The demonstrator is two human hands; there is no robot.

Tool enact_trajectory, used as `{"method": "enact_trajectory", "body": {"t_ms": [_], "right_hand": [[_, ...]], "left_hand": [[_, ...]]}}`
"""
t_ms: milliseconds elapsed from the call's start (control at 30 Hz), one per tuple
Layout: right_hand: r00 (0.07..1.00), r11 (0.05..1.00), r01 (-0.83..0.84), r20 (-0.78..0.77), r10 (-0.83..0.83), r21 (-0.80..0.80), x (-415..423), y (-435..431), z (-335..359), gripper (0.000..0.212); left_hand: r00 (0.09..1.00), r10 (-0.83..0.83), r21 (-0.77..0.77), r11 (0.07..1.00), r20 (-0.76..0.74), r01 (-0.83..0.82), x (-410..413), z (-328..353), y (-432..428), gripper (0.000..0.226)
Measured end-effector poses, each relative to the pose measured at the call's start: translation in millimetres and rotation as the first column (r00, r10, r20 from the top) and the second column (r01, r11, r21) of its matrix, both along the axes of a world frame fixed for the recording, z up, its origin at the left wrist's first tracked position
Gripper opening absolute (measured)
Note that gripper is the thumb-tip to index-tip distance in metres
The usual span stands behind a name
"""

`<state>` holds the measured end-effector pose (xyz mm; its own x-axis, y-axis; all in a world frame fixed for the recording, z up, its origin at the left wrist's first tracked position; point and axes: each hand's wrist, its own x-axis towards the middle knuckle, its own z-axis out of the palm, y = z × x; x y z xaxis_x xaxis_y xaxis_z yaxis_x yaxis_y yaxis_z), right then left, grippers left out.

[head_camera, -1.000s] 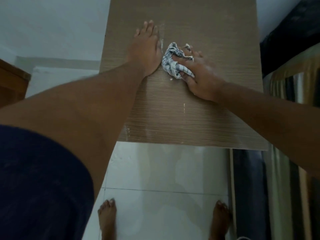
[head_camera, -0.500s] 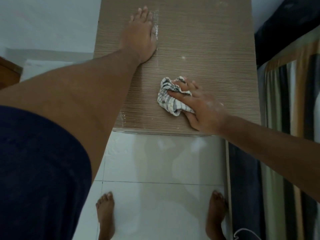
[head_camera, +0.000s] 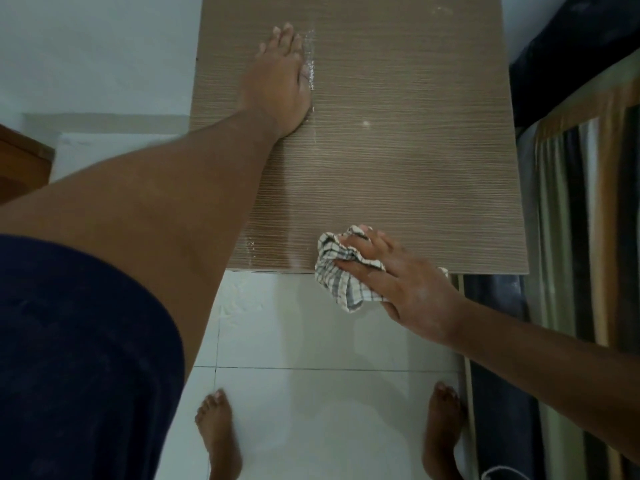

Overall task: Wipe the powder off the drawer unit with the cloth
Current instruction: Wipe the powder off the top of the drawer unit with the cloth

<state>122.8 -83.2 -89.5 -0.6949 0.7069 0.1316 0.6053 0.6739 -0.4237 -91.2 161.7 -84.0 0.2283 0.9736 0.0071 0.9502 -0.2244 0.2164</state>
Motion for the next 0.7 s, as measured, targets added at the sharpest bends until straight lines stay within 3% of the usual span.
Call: {"method": "enact_trajectory", "body": {"t_ms": [133, 233, 367, 467, 700], "right_hand": [[0.997, 0.996, -0.076, -0.022, 0.076, -0.039, 2, -14, 0, 0.035], [0.993, 0.987, -0.113, -0.060, 0.106, -0.113, 2, -28, 4, 0.035], [0.984, 0.952, 0.074, -0.132, -0.117, -0.296, -14, -20, 29, 0.049], [0.899, 0.856, 0.272, -0.202, -0.389, -0.439, -20, 31, 54, 0.048], [0.574, 0.665, 0.704, -0.350, -0.740, -0.249, -6, 195, 62, 0.044]], "left_hand": [[1.000, 0.001, 0.004, 1.000, 0.012, -0.001, -1, -2, -2, 0.056], [1.000, 0.001, -0.008, 1.000, 0.018, -0.001, -3, -6, -5, 0.055], [0.997, -0.026, -0.029, 0.999, 0.077, 0.028, -4, -3, -3, 0.054], [0.985, -0.066, 0.011, 0.998, 0.160, 0.065, -21, 2, 3, 0.053], [0.998, 0.019, 0.031, 0.999, 0.057, -0.021, -75, -2, 4, 0.052]]}}
